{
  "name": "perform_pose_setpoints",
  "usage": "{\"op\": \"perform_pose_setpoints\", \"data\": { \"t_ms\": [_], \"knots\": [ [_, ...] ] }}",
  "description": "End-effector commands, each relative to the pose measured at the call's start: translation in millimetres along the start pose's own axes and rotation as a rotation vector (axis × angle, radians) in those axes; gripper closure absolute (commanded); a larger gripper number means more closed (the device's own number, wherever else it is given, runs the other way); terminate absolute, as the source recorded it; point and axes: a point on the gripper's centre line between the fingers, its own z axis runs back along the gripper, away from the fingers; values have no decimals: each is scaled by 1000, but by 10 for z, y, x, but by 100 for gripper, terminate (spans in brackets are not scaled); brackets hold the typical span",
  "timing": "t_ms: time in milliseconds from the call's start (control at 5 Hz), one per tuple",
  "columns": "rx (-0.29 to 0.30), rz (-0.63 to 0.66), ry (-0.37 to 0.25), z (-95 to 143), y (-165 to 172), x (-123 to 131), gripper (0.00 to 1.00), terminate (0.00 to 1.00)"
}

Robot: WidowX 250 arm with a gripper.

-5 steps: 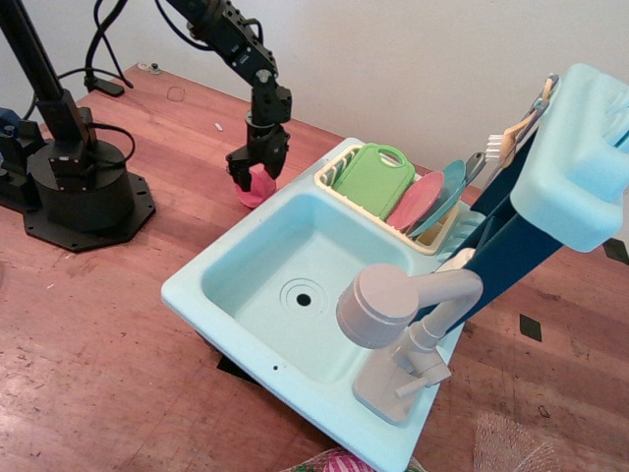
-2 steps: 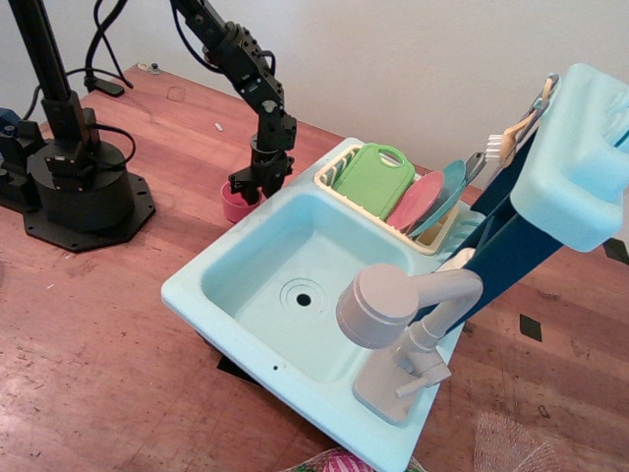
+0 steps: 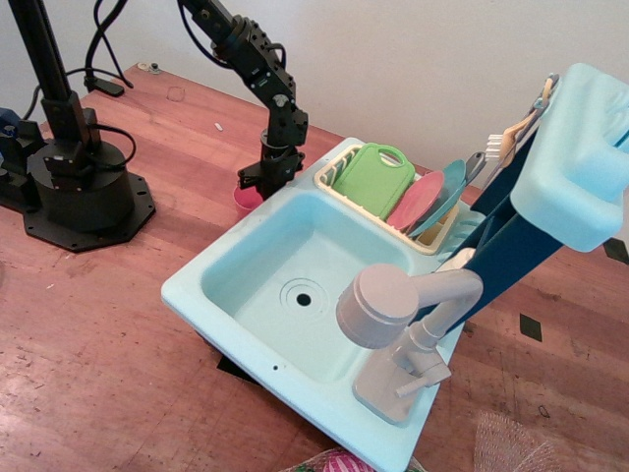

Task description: Put cup from anywhere into sink

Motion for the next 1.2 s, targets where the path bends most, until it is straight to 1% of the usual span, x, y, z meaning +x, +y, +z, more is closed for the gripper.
{"op": "perform_pose_setpoints", "data": {
  "t_ms": [0, 200, 400, 600, 800, 1000],
  "knots": [
    [57, -50, -13, 247, 211, 119, 100, 0],
    [72, -66, -9, 557, 354, 82, 100, 0],
    [135, -54, 10, 1034, 561, -10, 100, 0],
    [164, -90, -9, 1517, 792, 167, 100, 0],
    [119, -122, 32, 1900, 926, 305, 100, 0],
    [145, -208, -17, 1945, 1032, 704, 100, 0]
  ]
}}
